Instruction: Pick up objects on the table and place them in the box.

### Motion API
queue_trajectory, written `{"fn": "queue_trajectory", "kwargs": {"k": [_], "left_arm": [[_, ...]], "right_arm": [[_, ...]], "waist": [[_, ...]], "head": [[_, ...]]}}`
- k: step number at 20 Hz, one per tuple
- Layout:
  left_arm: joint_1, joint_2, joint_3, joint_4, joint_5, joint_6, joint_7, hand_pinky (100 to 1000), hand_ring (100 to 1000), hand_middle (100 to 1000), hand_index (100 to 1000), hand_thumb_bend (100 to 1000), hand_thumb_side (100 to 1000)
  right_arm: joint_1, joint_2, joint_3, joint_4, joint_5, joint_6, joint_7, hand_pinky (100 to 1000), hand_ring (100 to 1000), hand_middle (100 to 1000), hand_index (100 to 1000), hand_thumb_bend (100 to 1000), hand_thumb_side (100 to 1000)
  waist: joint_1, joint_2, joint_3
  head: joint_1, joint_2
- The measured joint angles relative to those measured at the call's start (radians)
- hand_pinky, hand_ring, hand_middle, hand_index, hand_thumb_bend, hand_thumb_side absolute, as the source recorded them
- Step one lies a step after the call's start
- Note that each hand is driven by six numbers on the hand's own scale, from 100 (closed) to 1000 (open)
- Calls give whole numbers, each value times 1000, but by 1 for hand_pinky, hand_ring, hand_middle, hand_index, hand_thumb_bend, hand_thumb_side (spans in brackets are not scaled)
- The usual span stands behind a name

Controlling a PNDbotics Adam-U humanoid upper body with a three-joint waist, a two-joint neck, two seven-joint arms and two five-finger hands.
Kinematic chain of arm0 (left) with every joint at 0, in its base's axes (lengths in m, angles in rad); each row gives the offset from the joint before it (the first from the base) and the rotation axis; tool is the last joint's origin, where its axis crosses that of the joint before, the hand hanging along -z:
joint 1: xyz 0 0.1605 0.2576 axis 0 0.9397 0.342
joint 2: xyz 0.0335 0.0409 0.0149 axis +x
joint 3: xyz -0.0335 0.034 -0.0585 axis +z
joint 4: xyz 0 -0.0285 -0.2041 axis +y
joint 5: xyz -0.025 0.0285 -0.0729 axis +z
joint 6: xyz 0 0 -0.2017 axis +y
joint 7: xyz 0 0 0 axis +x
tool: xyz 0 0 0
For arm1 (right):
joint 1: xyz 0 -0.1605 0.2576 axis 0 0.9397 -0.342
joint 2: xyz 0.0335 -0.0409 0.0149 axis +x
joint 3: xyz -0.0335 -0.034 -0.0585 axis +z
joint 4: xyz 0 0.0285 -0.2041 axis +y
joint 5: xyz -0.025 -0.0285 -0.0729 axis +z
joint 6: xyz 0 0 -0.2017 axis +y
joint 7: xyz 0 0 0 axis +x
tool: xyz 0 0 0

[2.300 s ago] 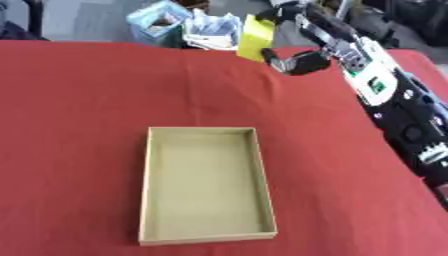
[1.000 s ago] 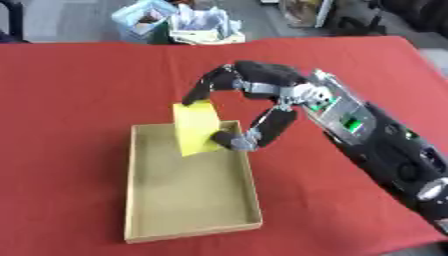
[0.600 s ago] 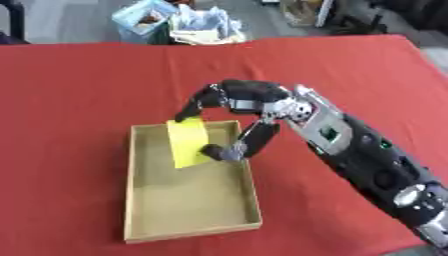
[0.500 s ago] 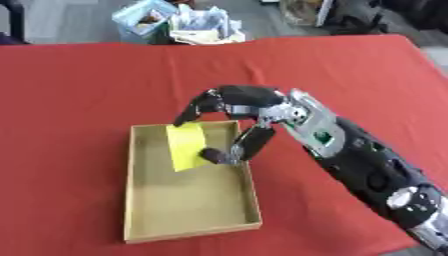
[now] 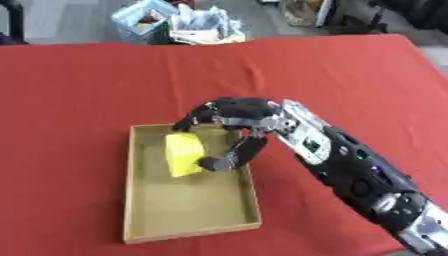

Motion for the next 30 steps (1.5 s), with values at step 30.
{"fn": "queue_trajectory", "kwargs": {"k": [30], "left_arm": [[18,0,4,8,-4,5,10,700,699,633,718,100,807]], "right_arm": [[179,-217,-236,-578,-383,190,-129,772,854,816,979,293,479]], "waist": [[-1,-23,-41]], "head": [[124,31]]}}
